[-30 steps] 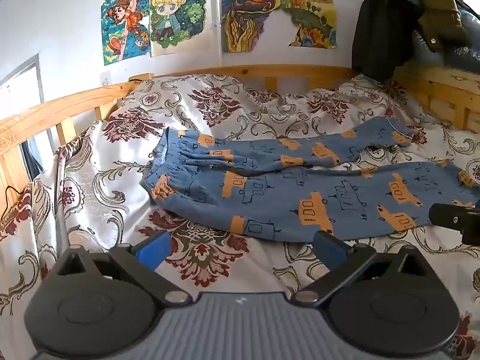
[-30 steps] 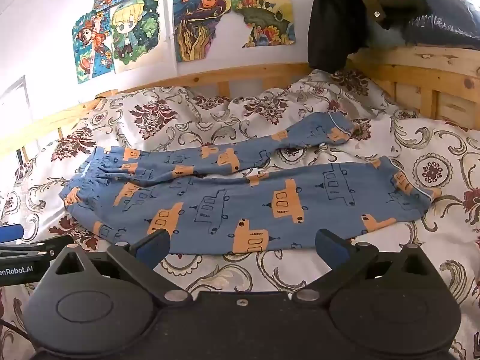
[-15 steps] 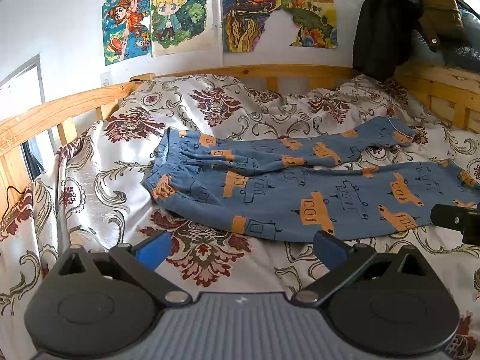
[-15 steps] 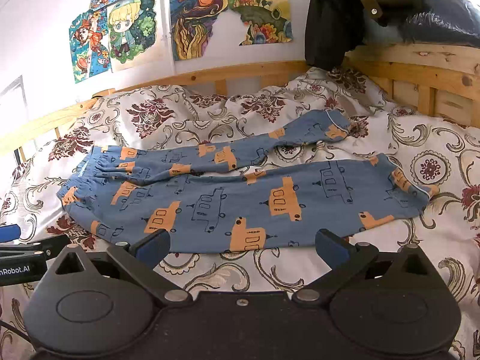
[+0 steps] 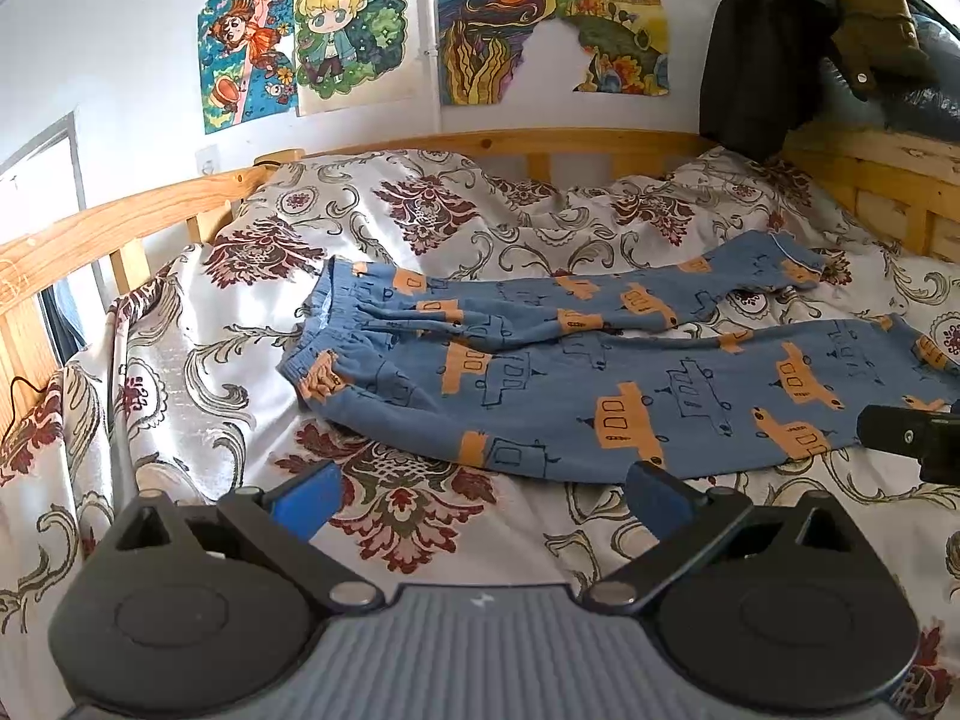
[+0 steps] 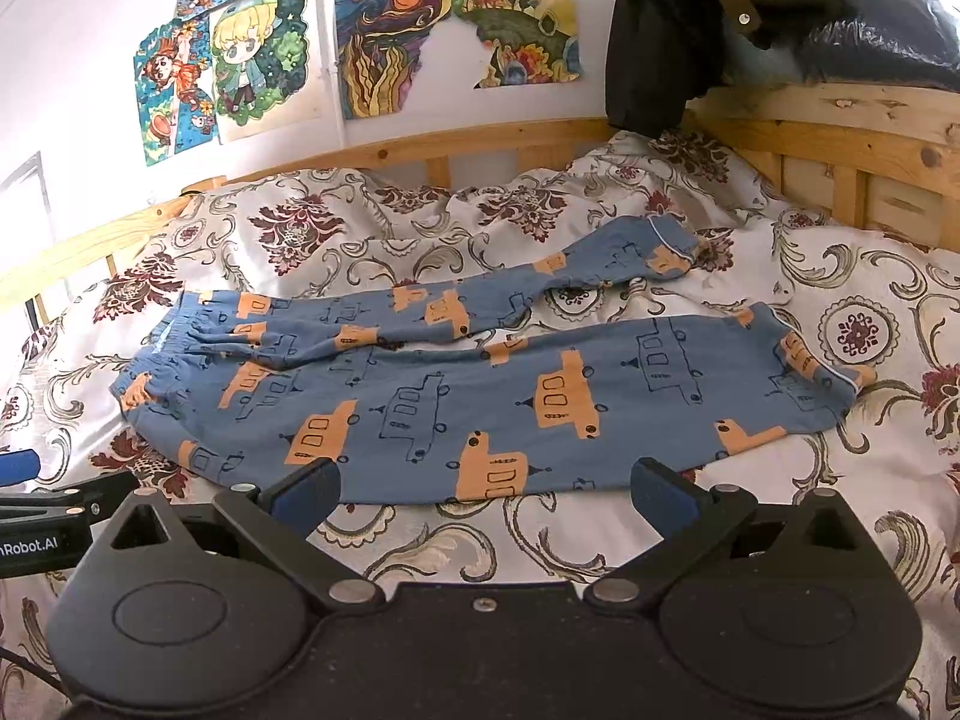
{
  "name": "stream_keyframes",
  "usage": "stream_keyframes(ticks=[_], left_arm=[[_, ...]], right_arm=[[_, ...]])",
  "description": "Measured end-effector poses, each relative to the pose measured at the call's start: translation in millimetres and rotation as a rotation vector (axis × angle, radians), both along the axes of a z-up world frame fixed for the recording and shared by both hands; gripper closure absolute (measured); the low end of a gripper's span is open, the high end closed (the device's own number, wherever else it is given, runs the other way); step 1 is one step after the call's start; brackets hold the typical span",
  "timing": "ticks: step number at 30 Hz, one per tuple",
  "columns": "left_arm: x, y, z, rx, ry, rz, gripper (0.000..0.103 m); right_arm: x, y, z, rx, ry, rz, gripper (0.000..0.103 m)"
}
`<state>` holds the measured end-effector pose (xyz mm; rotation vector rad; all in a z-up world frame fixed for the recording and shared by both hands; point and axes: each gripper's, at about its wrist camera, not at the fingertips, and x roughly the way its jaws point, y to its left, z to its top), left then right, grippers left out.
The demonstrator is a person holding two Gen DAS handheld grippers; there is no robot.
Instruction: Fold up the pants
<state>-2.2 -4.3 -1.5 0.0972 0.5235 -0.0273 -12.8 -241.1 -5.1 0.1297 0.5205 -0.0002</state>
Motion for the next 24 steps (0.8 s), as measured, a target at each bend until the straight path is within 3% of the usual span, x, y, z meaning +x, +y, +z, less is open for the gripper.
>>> stream_keyframes(ticks=[16, 24], left_arm=[[5, 1, -1, -0.028, 0.042, 0.013, 0.0], [23, -1, 6, -0.067, 0.117, 0.039, 0.0]], right_arm=[[0, -5, -5, -0.002, 0.01, -0.011, 0.001], [1, -9, 10, 0.023, 0.016, -0.037, 0.0]])
